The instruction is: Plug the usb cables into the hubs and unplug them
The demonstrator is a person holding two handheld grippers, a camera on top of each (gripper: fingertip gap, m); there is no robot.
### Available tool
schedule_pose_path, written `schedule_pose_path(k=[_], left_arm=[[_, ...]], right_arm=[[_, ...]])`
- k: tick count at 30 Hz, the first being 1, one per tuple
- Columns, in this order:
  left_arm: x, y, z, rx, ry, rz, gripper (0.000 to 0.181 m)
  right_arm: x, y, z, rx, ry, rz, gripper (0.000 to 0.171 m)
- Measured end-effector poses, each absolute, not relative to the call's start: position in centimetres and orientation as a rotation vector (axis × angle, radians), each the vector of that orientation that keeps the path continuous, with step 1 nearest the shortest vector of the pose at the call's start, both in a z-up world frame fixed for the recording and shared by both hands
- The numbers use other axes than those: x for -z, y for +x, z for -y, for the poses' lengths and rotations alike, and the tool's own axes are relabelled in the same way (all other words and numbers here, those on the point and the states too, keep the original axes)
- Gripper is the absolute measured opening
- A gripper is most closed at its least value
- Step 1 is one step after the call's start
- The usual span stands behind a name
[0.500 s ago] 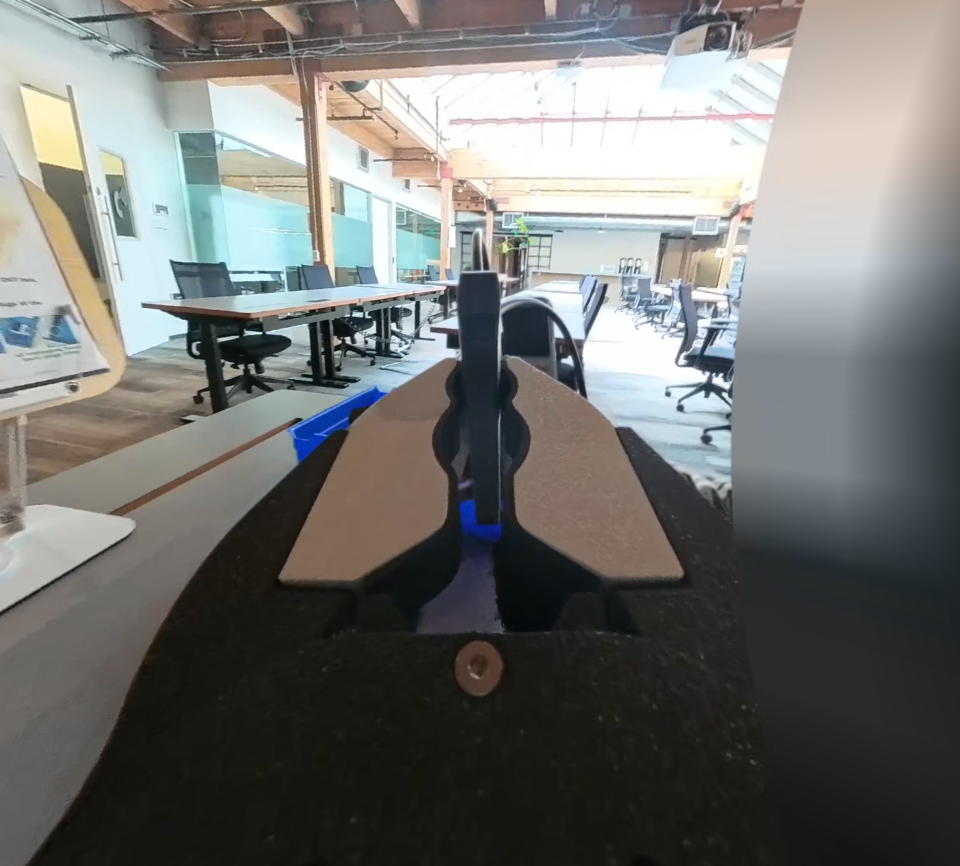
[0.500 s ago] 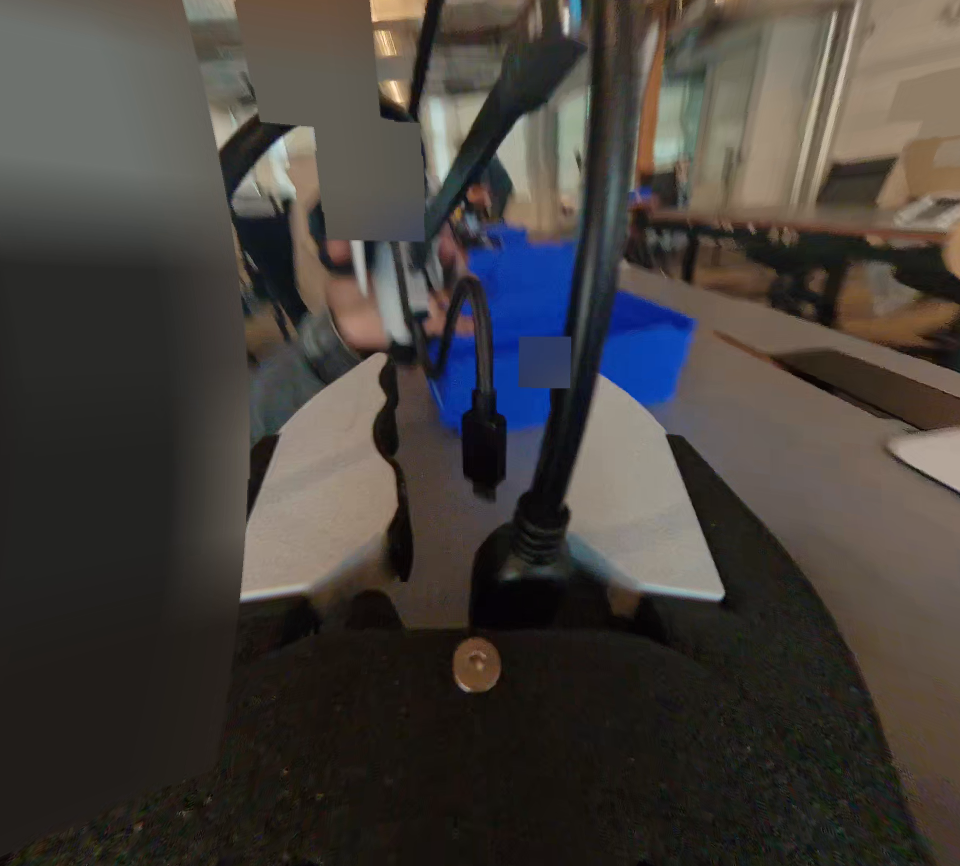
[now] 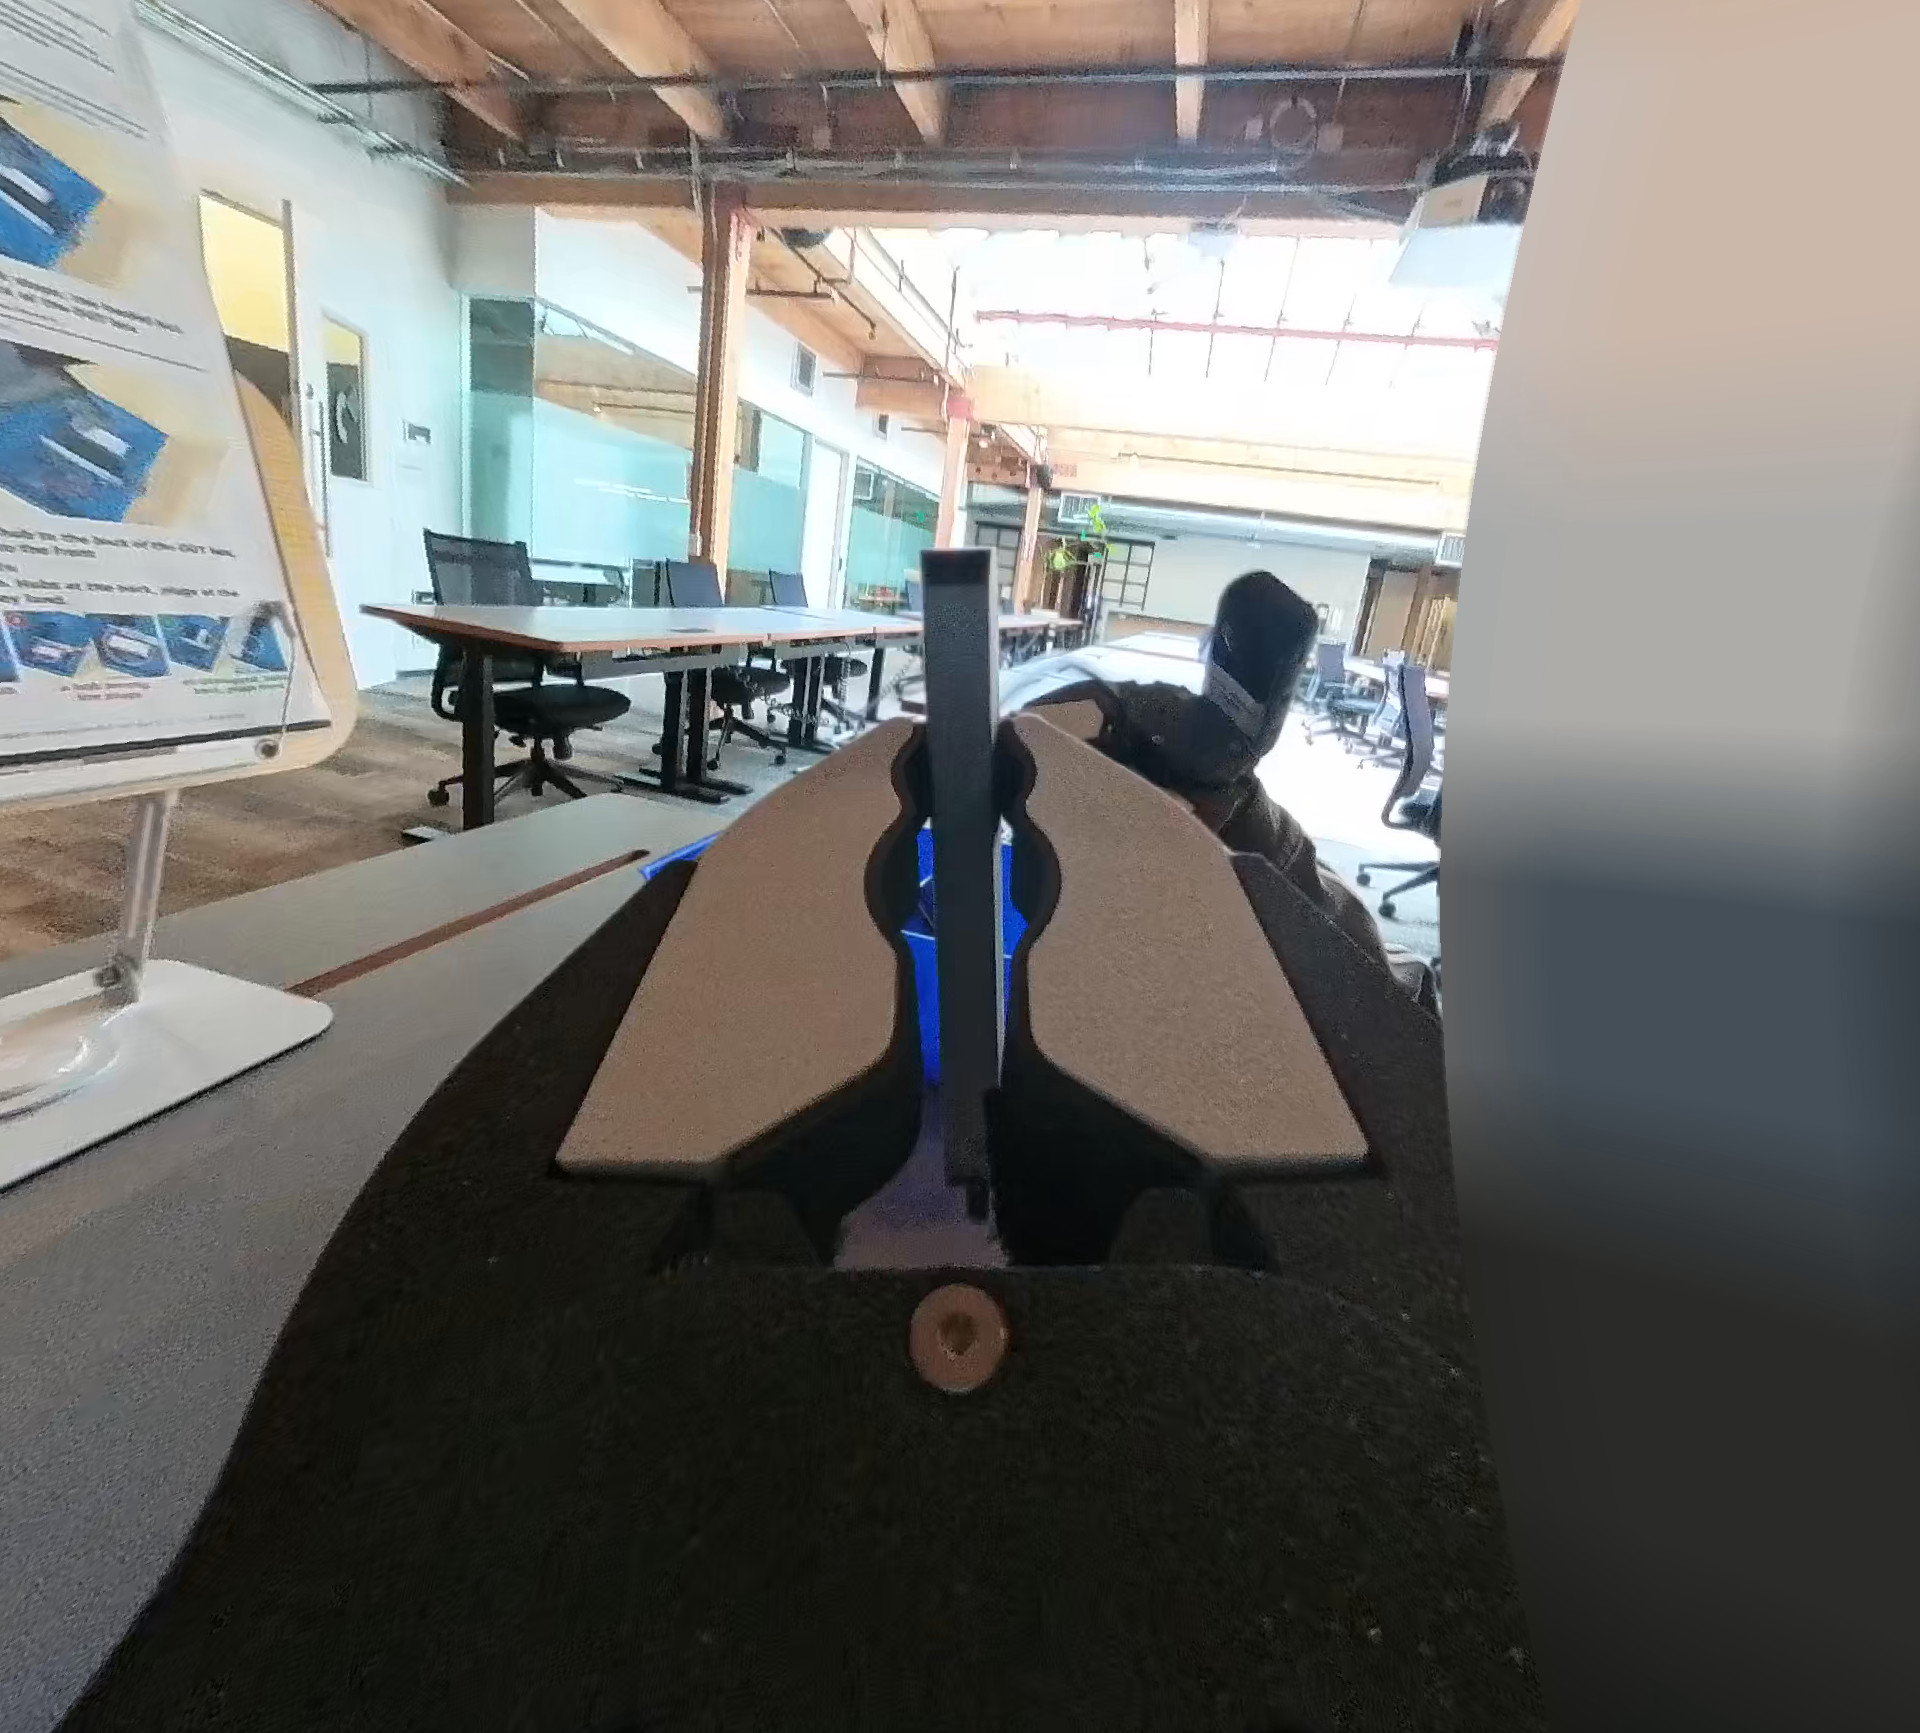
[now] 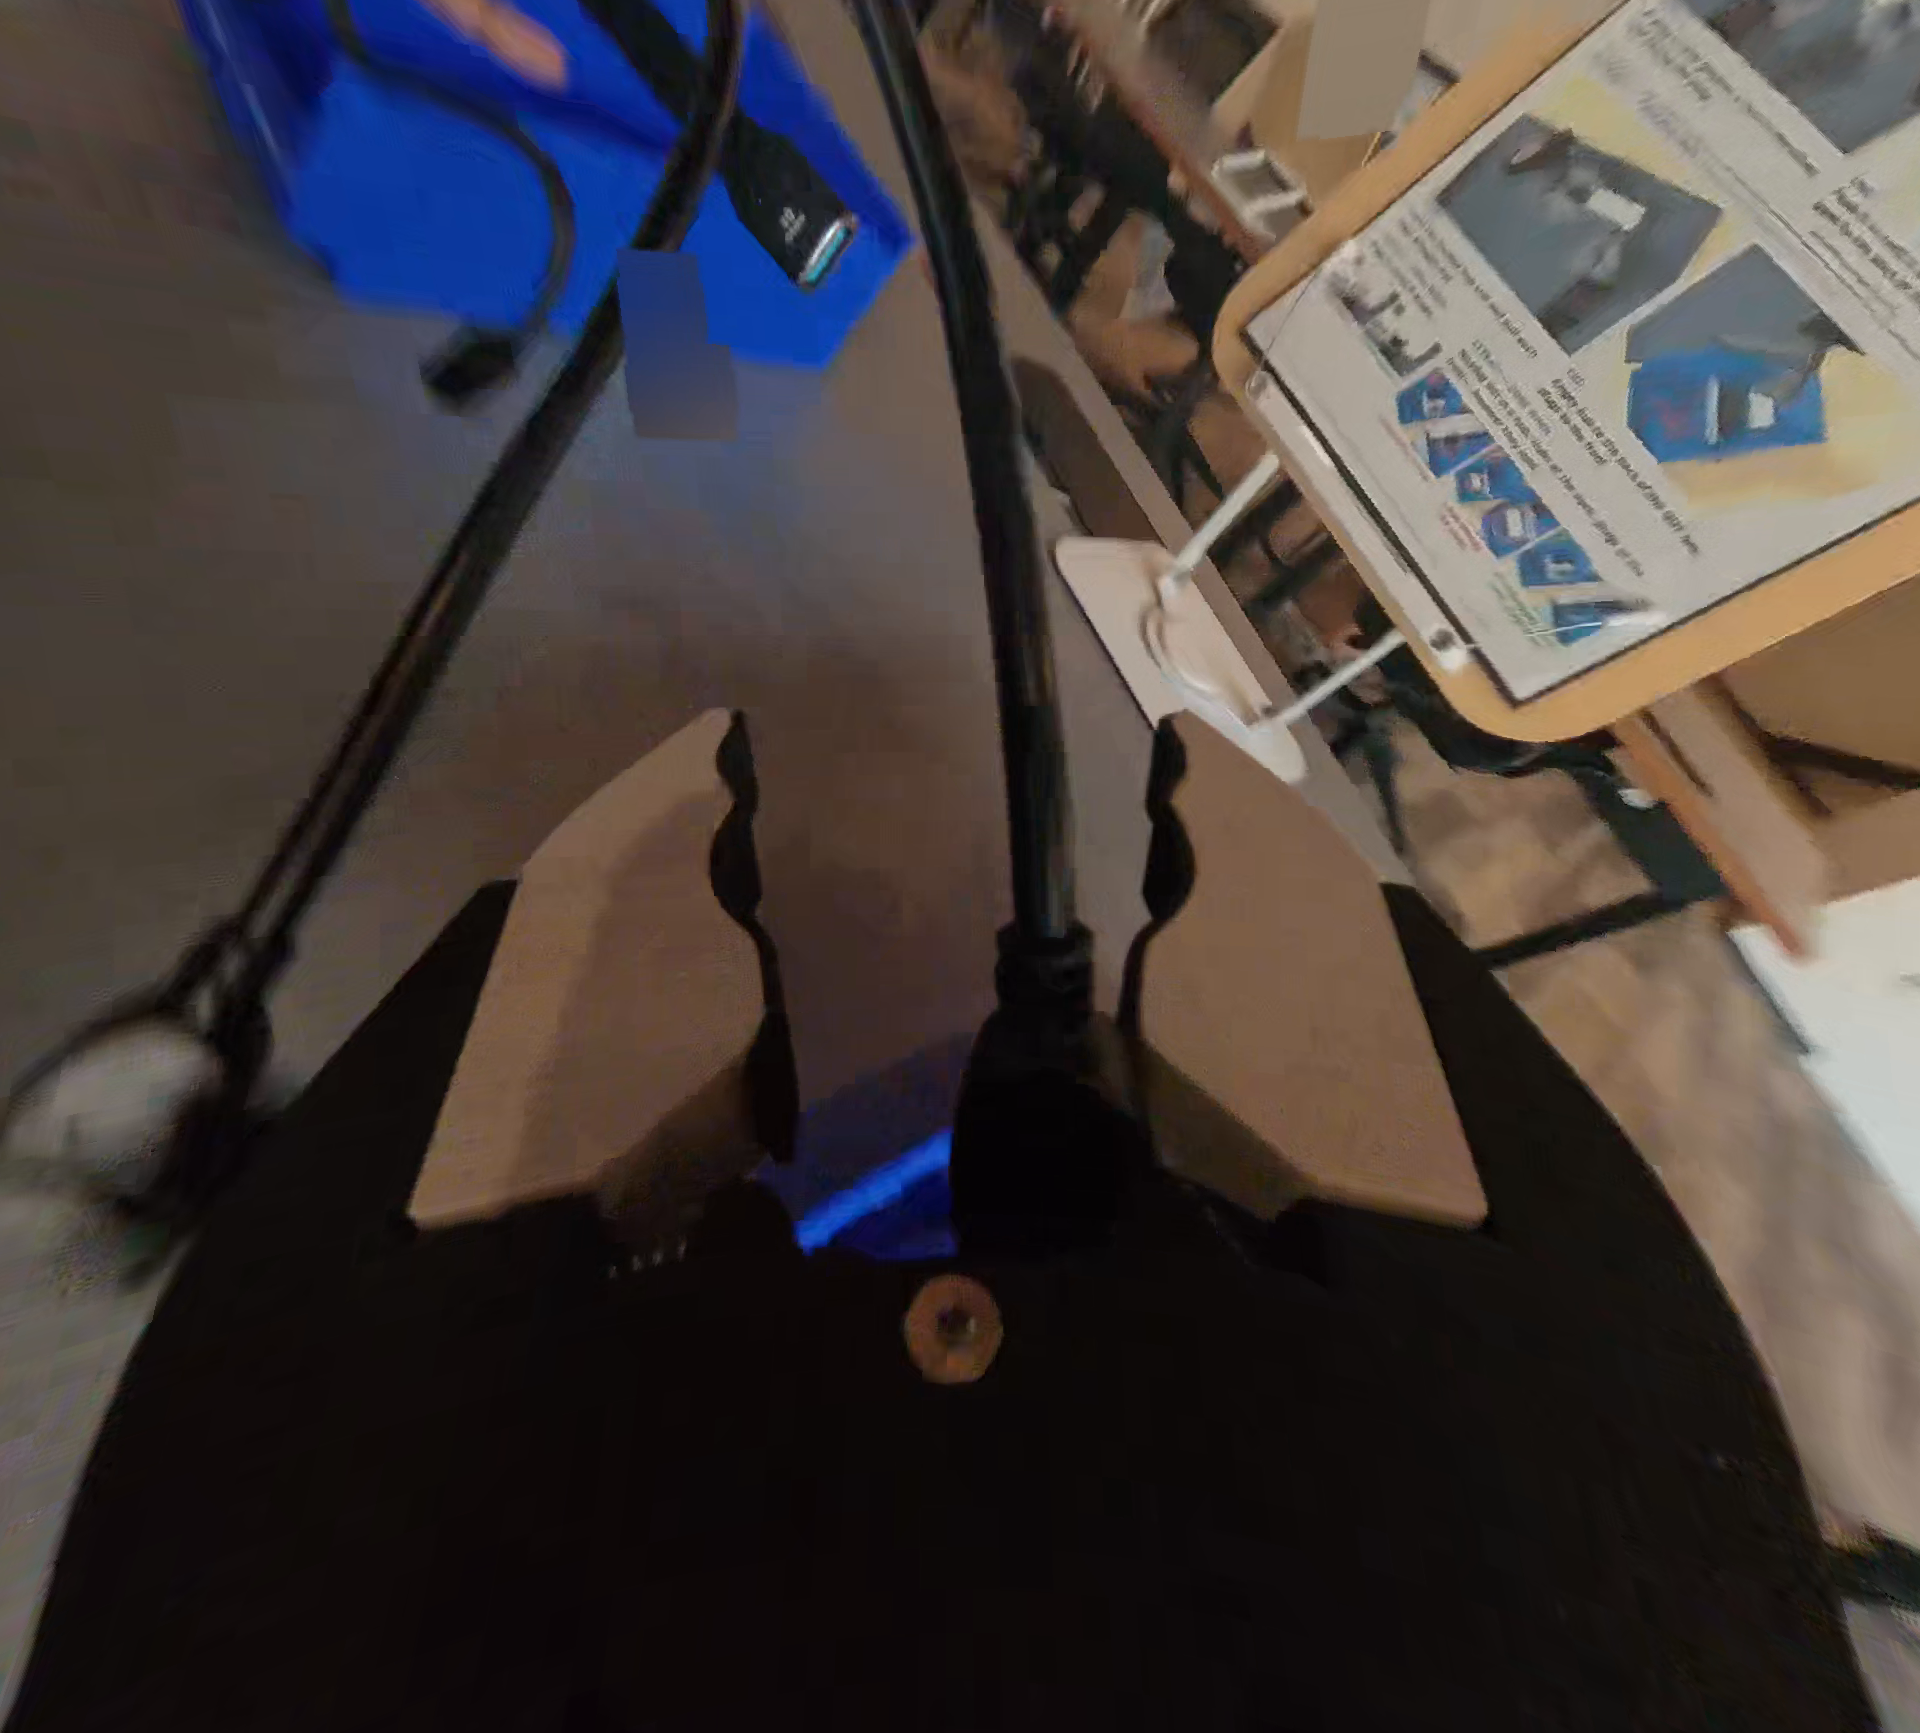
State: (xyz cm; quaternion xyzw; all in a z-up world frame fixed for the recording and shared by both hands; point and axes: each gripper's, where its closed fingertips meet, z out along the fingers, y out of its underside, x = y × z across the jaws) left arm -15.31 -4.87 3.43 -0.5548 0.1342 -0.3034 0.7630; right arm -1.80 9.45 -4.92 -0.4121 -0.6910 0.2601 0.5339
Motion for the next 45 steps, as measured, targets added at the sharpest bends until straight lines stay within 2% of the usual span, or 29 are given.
schedule_pose_path(k=[4, 10, 14, 18, 19, 21, 23, 25, 28, 30, 32, 36, 40, 45], left_arm=[[-3.7, -15.3, 5.1, 0.663, -1.199, -0.295, 0.012], [-4.7, -15.1, 6.2, 0.700, -1.153, -0.302, 0.012], [-6.1, -16.5, 7.5, 0.716, -1.074, -0.255, 0.011], [-7.0, -17.2, 8.8, 0.686, -1.036, -0.252, 0.011], [-7.0, -17.4, 8.9, 0.687, -1.041, -0.238, 0.011], [-6.6, -17.9, 8.5, 0.650, -1.079, -0.222, 0.011], [-5.5, -18.4, 7.5, 0.607, -1.145, -0.197, 0.011], [-4.3, -18.2, 6.3, 0.606, -1.222, -0.186, 0.012], [-3.3, -18.0, 5.1, 0.602, -1.265, -0.171, 0.012], [-3.2, -17.6, 4.7, 0.650, -1.263, -0.156, 0.012], [-3.1, -16.5, 4.2, 0.698, -1.261, -0.162, 0.012], [-2.2, -13.9, 3.0, 0.736, -1.296, -0.203, 0.012], [-1.7, -11.5, 2.4, 0.787, -1.313, -0.252, 0.011], [-1.1, -9.1, 1.9, 0.846, -1.327, -0.284, 0.012]], right_arm=[[6.0, -0.2, -9.3, -0.323, -0.828, 1.789, 0.075], [4.8, 1.0, -13.0, 0.408, -0.593, 1.720, 0.069], [4.3, -1.0, -12.1, 0.517, -0.430, 1.666, 0.080], [5.6, -2.2, -13.3, 0.722, -0.458, 1.672, 0.079], [6.0, -3.1, -12.7, 0.667, -0.453, 1.677, 0.075], [6.9, -5.3, -9.1, 0.305, -0.441, 1.719, 0.062], [6.1, -6.9, -4.5, -0.154, -0.441, 1.684, 0.056], [4.3, -7.1, -2.7, -0.359, -0.456, 1.605, 0.054], [2.9, -6.4, -3.8, -0.317, -0.501, 1.549, 0.053], [2.0, -5.9, -3.9, -0.313, -0.496, 1.504, 0.044], [0.8, -6.2, -2.4, -0.451, -0.496, 1.422, 0.032], [0.6, -7.9, 0.6, -0.731, -0.590, 1.354, 0.032], [2.2, -9.2, 1.1, -0.657, -0.619, 1.390, 0.033], [2.1, -9.3, 1.4, -0.596, -0.565, 1.365, 0.013]])
